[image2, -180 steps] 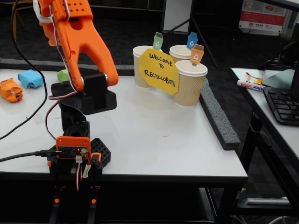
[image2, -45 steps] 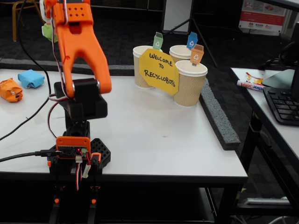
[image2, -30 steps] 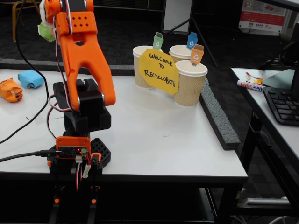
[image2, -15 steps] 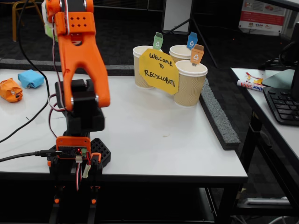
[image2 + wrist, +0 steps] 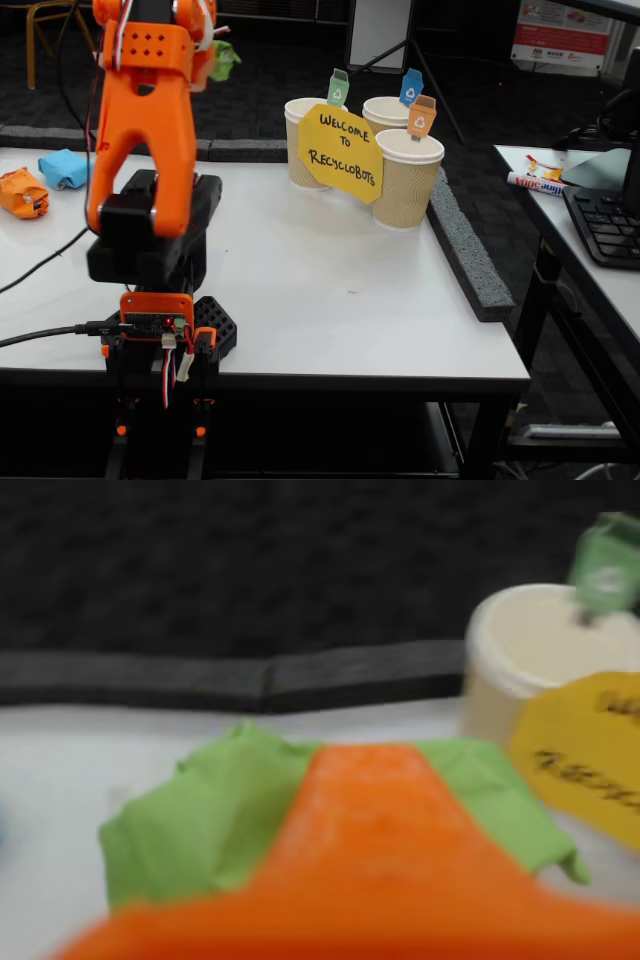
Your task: Sort rubbish by color.
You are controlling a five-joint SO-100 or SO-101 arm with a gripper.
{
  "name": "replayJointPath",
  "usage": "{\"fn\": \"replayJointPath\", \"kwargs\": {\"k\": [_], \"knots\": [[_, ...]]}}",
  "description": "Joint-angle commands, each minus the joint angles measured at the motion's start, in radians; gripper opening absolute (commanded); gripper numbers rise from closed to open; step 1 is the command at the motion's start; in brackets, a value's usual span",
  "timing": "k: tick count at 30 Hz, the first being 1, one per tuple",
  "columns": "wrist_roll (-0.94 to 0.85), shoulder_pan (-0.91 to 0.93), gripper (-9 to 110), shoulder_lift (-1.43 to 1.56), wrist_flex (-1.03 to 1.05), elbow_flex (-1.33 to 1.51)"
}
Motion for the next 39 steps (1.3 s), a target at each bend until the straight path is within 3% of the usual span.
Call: {"fn": "replayJointPath", "kwargs": {"k": [1, 21, 39], "knots": [[-0.020, 0.107, 0, 0.035, -0.003, -0.118], [-0.020, 0.449, 0, 0.098, 0.104, -0.187], [-0.020, 0.472, 0, 0.098, 0.127, -0.213]]}}
